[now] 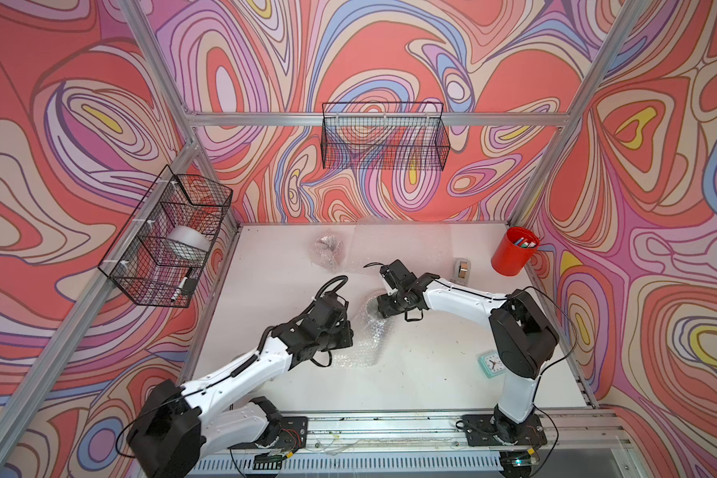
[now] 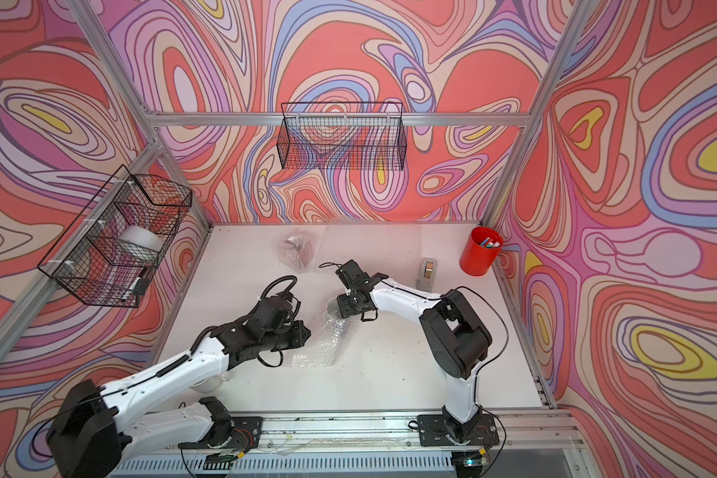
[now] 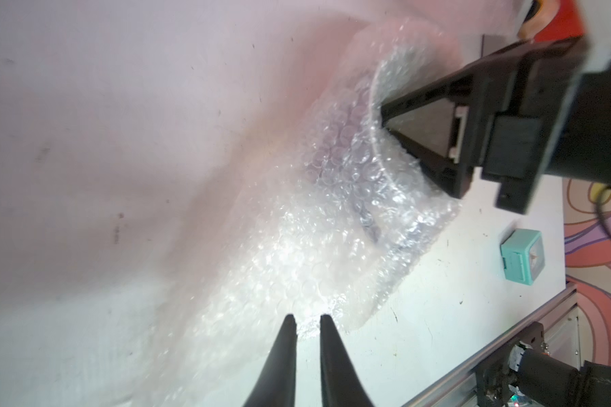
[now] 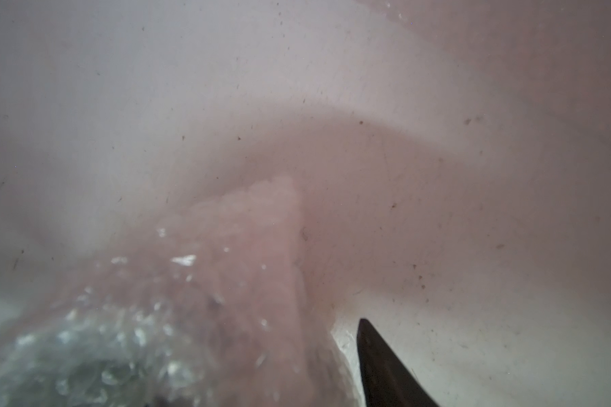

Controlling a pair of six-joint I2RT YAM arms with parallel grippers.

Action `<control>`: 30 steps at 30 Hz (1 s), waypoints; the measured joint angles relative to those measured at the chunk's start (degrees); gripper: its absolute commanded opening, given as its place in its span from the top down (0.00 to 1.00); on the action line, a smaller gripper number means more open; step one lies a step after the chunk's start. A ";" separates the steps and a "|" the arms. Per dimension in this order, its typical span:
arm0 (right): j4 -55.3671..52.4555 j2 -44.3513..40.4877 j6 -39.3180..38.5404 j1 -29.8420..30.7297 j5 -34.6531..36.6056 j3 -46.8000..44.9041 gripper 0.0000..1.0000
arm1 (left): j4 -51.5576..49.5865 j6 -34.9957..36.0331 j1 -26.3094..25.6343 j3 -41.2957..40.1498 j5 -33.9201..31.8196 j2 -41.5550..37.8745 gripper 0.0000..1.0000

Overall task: Wrap mugs in bubble wrap
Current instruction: Wrap the mug in bubble wrap.

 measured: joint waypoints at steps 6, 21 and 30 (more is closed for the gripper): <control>-0.04 0.00 0.00 0.00 -0.04 0.00 0.41 | -10.10 -0.55 0.09 -3.69 -6.32 -2.51 0.66; -0.04 0.00 0.00 0.00 -0.07 0.00 0.41 | -7.89 -1.57 0.46 -6.99 -5.75 5.31 0.47; -0.04 0.00 0.02 0.00 -0.17 0.00 0.41 | -6.05 -1.99 0.44 -7.89 -4.63 8.26 0.49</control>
